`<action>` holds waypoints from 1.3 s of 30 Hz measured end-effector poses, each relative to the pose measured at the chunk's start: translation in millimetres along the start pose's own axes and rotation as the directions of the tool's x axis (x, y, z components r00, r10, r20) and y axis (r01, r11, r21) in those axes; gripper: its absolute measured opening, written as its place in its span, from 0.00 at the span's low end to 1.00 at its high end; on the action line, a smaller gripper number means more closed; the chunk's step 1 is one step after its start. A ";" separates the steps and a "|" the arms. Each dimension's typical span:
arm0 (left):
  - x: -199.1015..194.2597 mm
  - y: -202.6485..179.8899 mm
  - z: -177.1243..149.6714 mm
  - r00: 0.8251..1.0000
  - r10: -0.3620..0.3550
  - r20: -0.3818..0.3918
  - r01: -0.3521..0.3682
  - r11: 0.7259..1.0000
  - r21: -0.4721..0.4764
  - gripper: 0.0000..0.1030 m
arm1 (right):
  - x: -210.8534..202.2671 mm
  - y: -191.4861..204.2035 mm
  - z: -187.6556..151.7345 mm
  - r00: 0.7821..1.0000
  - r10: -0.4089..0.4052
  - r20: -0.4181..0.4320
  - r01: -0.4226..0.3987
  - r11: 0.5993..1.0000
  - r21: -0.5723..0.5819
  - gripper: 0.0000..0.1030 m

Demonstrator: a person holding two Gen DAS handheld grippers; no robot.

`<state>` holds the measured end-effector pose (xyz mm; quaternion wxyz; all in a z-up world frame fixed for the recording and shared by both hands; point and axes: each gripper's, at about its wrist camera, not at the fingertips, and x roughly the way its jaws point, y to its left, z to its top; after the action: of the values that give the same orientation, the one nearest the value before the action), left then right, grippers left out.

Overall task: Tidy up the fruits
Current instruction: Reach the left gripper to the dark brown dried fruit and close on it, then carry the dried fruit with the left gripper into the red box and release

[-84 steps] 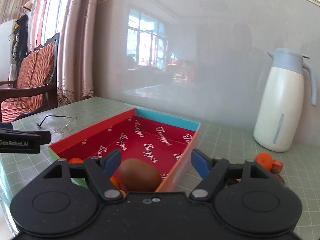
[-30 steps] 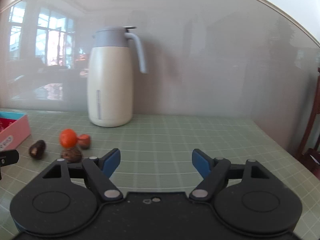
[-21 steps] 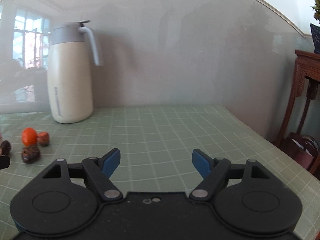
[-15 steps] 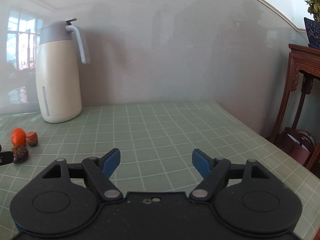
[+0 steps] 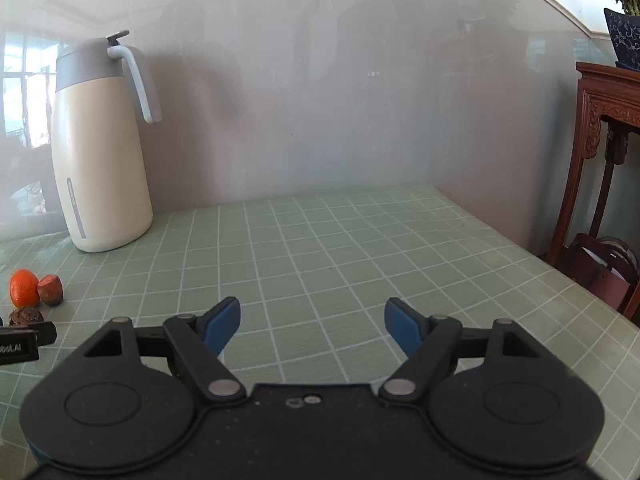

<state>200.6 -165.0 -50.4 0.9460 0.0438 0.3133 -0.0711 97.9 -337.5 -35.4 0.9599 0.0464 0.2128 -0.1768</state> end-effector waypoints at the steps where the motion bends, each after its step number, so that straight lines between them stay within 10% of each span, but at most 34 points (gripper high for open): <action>1: -0.3 0.4 0.5 1.000 -0.008 0.003 0.008 1.000 -0.004 0.54 | 0.0 -0.4 0.0 1.000 0.001 -0.001 -0.001 1.000 0.001 0.77; 26: -70.9 10.4 -13.9 0.990 -0.035 0.135 0.027 0.998 0.060 0.44 | -8.1 3.9 3.7 1.000 0.028 0.002 -0.028 0.999 0.020 0.77; 39: -105.7 75.3 -14.1 0.974 0.070 0.214 -0.065 0.997 -0.030 0.44 | -14.6 48.1 7.2 0.996 0.093 -0.001 -0.093 0.996 -0.015 0.77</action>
<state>120.6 -77.6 4.5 0.9766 0.0356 0.2082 -0.0399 105.6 -289.1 -22.0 0.9674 0.0492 0.2118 -0.1302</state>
